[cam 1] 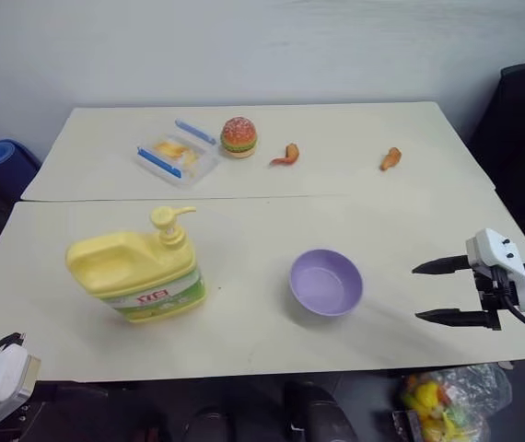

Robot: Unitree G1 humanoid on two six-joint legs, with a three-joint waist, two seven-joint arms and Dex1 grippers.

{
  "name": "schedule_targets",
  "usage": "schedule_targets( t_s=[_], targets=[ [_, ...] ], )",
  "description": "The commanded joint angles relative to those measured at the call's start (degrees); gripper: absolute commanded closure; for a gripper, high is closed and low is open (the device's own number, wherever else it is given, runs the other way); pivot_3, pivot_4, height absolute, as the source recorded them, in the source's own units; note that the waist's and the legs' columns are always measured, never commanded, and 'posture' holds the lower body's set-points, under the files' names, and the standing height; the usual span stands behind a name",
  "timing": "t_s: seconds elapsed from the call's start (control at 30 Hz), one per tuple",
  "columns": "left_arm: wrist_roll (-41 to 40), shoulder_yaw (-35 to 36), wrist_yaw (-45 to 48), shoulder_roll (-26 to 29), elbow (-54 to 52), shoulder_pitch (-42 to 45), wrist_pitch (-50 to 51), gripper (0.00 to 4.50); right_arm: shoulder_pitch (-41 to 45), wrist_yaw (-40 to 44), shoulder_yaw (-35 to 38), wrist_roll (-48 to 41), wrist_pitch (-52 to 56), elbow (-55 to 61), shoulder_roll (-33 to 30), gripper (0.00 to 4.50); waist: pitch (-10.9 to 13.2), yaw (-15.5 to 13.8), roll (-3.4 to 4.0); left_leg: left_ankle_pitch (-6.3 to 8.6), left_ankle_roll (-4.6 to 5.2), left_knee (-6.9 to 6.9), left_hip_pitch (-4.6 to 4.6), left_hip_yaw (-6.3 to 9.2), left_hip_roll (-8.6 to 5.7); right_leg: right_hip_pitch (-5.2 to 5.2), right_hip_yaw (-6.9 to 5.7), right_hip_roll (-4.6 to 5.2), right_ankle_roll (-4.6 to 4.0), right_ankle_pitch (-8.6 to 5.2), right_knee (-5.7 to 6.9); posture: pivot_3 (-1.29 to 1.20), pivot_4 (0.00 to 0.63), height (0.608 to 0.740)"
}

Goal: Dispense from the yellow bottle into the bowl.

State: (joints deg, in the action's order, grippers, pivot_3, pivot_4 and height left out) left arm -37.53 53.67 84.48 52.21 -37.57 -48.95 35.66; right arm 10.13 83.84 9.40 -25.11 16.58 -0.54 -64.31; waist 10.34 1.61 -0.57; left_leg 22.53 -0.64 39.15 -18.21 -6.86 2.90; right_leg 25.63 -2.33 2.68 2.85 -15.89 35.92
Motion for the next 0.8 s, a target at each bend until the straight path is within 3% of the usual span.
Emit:
schedule_targets(
  t_s=[0.03, 0.27, 0.43, 0.6, 0.8],
  targets=[
    [0.6, -0.5, 0.4, 0.2, 0.4, 0.1, -1.0, 0.00, -0.6, -0.4, 2.7, -1.3, 0.1, 1.3, 0.0, 0.02, 0.0, 0.0, 0.00, 0.00, 0.00, 0.00, 0.00, 0.00, 0.00, 0.00, 0.00, 0.00, 0.00, 0.00, 0.00, 0.00, 0.150, 0.740],
    [-0.1, -2.3, -1.6, 0.4, -0.8, 1.9, -0.4, 0.00, -1.6, -2.7, 2.5, -0.7, 1.1, 2.1, 0.1, 0.02, 0.0, 0.0, 0.00, 0.00, 0.00, 0.00, 0.01, -0.01, -0.01, 0.00, 0.01, 0.00, 0.00, 0.00, 0.03, 0.00, 0.150, 0.740],
    [-10.0, -0.6, -1.9, 3.0, -2.0, 5.3, 7.6, 0.00, -3.8, -3.6, 4.0, -3.4, 5.3, 5.0, -0.2, 0.02, 0.0, -0.1, -0.01, -0.01, -0.01, 0.01, 0.01, 0.00, 0.01, 0.00, 0.04, 0.01, 0.01, 0.01, 0.05, 0.00, 0.150, 0.740],
    [-17.7, 0.8, -0.1, 8.9, -2.4, 11.4, 11.8, 0.00, -8.3, -4.5, 7.8, -5.4, 7.4, 11.9, -0.4, 0.02, 0.0, -0.1, -0.01, -0.03, -0.05, 0.02, 0.00, 0.03, 0.14, -0.01, 0.04, 0.01, 0.03, 0.02, 0.08, 0.00, 0.150, 0.740],
    [-26.8, -6.8, 1.0, 22.9, 3.3, 32.5, 11.1, 0.00, -7.8, -13.1, 6.0, -7.1, 11.0, 26.2, 2.9, 0.02, 0.0, -0.1, -0.01, -0.10, -0.17, 0.07, 0.11, 0.06, -0.04, -0.10, 0.04, -0.04, 0.02, 0.02, 0.22, 0.00, 0.150, 0.740]
  ],
)
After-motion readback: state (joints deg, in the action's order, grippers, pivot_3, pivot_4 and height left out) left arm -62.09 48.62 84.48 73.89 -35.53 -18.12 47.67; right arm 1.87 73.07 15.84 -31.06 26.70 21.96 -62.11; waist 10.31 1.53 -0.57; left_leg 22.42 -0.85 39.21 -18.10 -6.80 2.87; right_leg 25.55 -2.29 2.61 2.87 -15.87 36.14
